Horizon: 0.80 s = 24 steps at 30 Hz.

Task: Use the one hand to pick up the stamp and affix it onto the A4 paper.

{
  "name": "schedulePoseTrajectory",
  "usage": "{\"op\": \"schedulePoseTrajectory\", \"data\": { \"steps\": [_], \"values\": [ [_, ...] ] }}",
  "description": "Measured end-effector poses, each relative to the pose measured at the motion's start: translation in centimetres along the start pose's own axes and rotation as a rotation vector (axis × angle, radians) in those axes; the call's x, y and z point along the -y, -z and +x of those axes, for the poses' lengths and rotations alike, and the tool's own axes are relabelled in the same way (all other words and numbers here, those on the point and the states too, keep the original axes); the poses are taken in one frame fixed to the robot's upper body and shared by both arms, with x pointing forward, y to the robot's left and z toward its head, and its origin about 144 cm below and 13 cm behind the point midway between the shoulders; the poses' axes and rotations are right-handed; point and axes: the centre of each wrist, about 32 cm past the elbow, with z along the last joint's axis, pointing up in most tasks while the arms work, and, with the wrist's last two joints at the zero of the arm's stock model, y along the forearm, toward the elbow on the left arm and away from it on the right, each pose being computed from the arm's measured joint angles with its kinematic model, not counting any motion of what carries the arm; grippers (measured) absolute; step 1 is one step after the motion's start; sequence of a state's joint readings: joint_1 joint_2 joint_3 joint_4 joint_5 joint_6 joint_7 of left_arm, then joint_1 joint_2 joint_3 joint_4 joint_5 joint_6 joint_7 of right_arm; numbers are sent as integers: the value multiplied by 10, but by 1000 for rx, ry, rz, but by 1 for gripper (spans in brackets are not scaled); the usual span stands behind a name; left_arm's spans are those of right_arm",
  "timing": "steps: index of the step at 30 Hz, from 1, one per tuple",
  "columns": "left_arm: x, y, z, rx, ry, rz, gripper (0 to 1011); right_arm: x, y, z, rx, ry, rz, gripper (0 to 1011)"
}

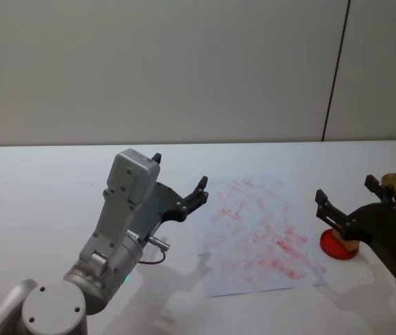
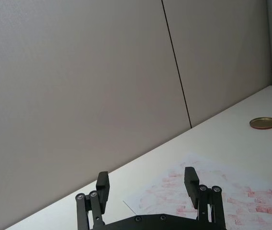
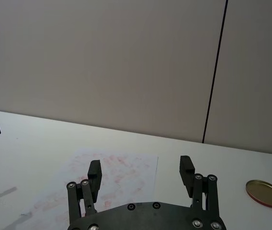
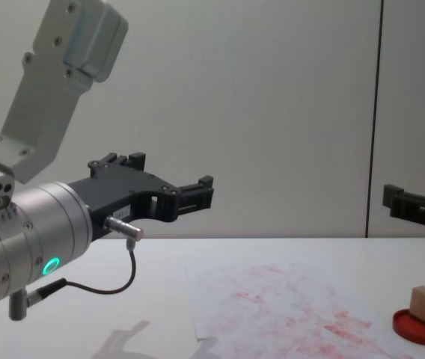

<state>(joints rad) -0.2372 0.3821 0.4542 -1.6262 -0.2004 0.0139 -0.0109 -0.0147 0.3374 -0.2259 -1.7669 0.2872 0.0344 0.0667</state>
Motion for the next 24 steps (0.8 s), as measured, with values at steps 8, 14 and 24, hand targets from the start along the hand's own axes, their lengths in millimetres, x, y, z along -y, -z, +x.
{"op": "schedulePoseTrajectory", "data": {
  "steps": [8, 14, 24],
  "values": [
    [0, 0, 0, 0, 0, 0, 993, 0, 0, 0, 0, 0, 0, 1001],
    [0, 0, 0, 0, 0, 0, 993, 0, 0, 0, 0, 0, 0, 1001],
    [0, 0, 0, 0, 0, 0, 993, 0, 1, 3, -3, -8, -9, 1001]
  ]
}}
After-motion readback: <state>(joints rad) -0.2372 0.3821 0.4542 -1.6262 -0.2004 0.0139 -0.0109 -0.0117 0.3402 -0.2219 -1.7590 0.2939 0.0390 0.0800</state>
